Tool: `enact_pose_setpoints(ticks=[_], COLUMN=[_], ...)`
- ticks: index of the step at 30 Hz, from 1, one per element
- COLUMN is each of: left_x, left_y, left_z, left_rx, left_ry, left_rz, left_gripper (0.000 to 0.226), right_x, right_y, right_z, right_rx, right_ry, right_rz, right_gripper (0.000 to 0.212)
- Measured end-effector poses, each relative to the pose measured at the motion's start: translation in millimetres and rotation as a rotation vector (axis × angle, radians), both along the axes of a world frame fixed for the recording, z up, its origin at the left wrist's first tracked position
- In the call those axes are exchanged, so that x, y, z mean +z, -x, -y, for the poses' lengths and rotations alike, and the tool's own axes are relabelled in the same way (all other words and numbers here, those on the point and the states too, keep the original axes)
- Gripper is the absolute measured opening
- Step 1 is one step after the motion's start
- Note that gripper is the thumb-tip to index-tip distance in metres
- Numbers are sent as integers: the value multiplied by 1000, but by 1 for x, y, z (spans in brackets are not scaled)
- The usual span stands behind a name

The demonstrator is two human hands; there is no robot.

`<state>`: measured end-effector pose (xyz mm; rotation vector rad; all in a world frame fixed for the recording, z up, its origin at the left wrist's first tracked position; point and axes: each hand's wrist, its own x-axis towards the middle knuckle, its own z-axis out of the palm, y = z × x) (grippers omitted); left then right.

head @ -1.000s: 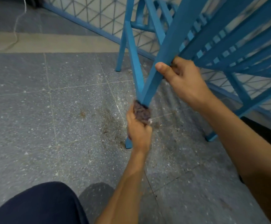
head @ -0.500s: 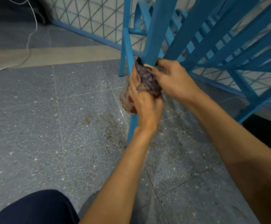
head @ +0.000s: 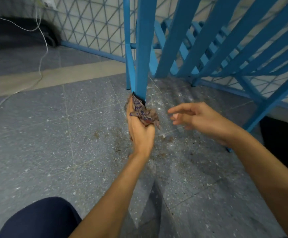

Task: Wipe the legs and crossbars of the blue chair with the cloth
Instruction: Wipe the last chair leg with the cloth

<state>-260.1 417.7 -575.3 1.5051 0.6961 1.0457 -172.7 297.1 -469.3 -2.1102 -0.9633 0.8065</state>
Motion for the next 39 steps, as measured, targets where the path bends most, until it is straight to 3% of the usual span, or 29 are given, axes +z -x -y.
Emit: enact_pose_setpoints(ticks=[2,7,11,14,17,20,25,27,30,32,34,37,39], left_x=[30,69,12,-33,-45,-51,-33,-9,48,93,122,126,113], left_y=[-4,-17,-15,-10,-4,12,24,25,33,37,36,30,23], left_z=[-6,-28,-30,-25,1,27,50,51,25,-4,-41,-73,-70], left_rx=[22,-20,-61,-17,31,-54,-288,-565,-991,-884,-519,-75,-47], left_ry=[-12,-165,-131,-76,-159,-173,-85,-184,-331,-383,-482,-522,-545], left_rz=[38,144,28,-129,-166,-230,-546,-675,-845,-828,-796,-719,-619], left_gripper=[70,91,82,86,85,84,76,78,70,37,11,32,33], right_x=[-5,-11,-12,-20,-51,-93,-126,-132,-133,-130,-120,-92,-81], right_y=[1,-5,-10,-9,10,37,58,58,54,47,37,41,56], right_z=[-4,-18,-12,-14,-26,-44,-34,-19,-6,-9,-19,-58,-93], right_rx=[25,59,33,-67,-179,-305,-532,-583,-693,-767,-826,-718,-581], right_ry=[14,-17,-16,-93,-136,-183,-339,-463,-690,-813,-903,-977,-972], right_rz=[9,-3,-45,-156,-256,-366,-1018,-1251,-1400,-1314,-1056,-645,-426], right_gripper=[22,21,23,21,23,29,45,50,62,56,33,48,53])
